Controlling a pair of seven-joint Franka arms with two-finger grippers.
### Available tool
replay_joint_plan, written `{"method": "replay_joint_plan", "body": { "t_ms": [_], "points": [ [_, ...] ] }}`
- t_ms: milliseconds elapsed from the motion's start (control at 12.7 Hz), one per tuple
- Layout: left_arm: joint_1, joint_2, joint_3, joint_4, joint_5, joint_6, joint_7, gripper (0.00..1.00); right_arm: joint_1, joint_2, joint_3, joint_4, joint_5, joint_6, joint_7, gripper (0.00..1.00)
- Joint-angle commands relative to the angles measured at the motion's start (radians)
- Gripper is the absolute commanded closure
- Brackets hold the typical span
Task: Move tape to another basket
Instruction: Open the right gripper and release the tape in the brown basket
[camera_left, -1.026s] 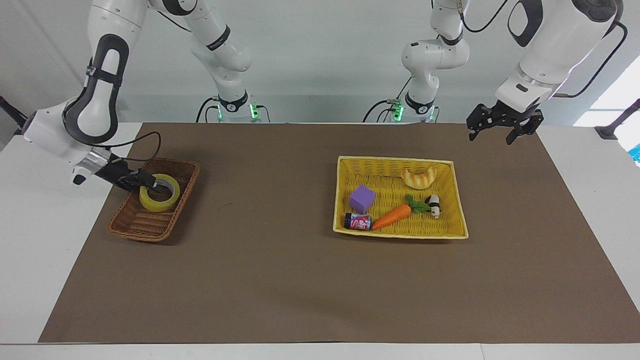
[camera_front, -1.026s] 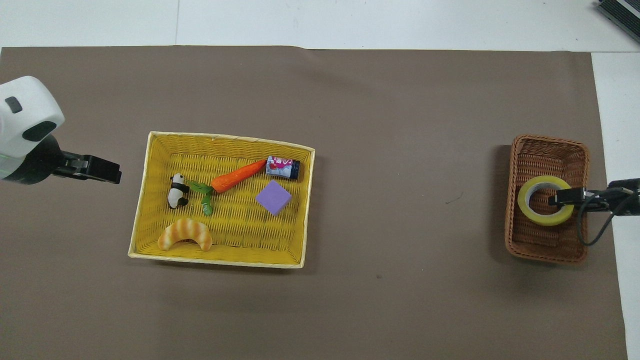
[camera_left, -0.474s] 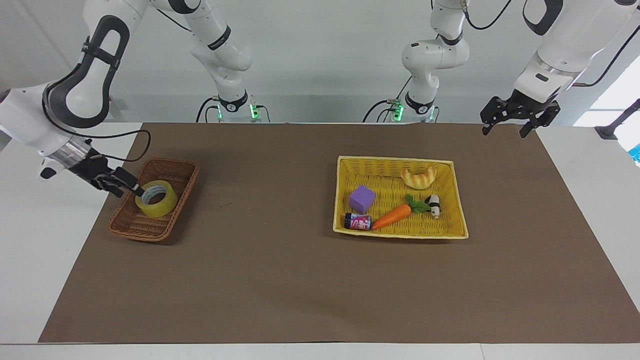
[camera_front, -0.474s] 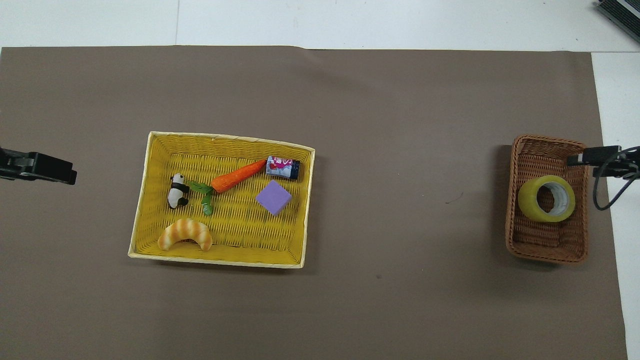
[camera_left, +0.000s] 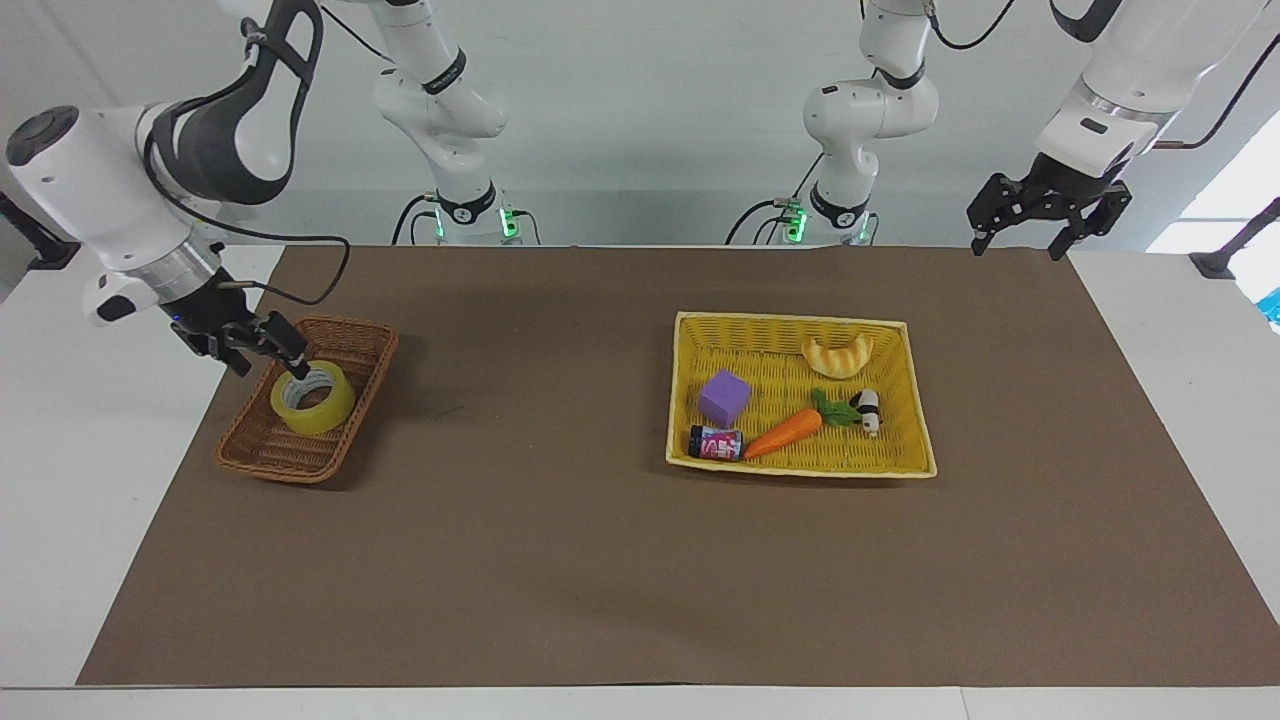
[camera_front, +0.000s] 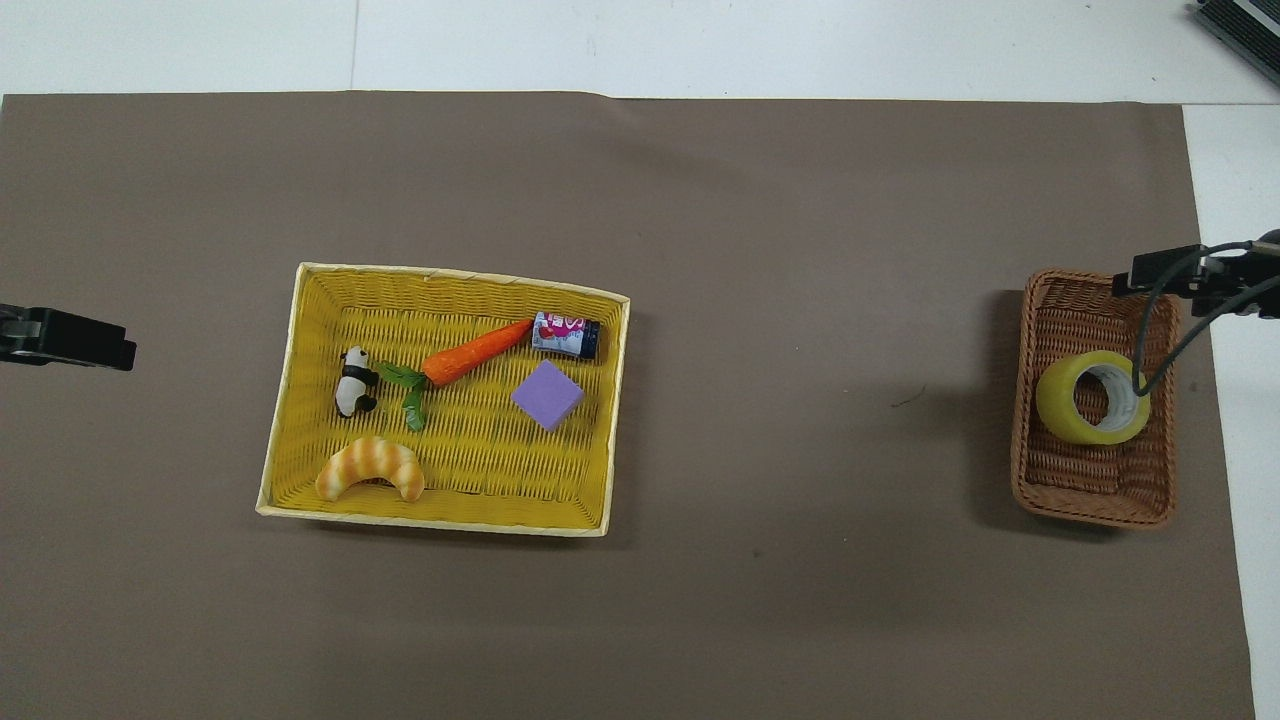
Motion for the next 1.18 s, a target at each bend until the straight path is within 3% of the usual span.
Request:
{"method": "replay_joint_plan", "body": {
  "t_ms": [0, 237, 395, 553, 632, 1105],
  "points": [
    [0.006, -0.003, -0.003, 0.008, 0.01, -0.019, 0.011, 0.0, 0.089, -0.074, 0.0, -0.011, -0.086, -0.061, 0.129, 0.0],
    [0.008, -0.003, -0.003, 0.008, 0.01, -0.017, 0.011, 0.0, 0.189, -0.139, 0.001, -0.009, -0.157, -0.13, 0.26, 0.0],
    [0.005, -0.004, -0.007, 0.008, 0.01, -0.022, 0.008, 0.0, 0.192, -0.178, 0.006, 0.012, -0.151, -0.169, 0.28, 0.0],
    [0.003, -0.01, -0.007, 0.001, 0.01, -0.031, 0.005, 0.0, 0.192, -0.171, 0.01, 0.165, -0.159, -0.341, 0.281, 0.0],
    [0.003, -0.013, -0.007, -0.003, 0.01, -0.034, 0.004, 0.0, 0.191, -0.177, 0.009, 0.172, -0.153, -0.382, 0.288, 0.0],
    [-0.006, -0.021, -0.007, -0.008, 0.009, -0.057, -0.025, 0.0, 0.18, -0.203, 0.003, 0.127, -0.145, -0.366, 0.234, 0.0]
  ]
}}
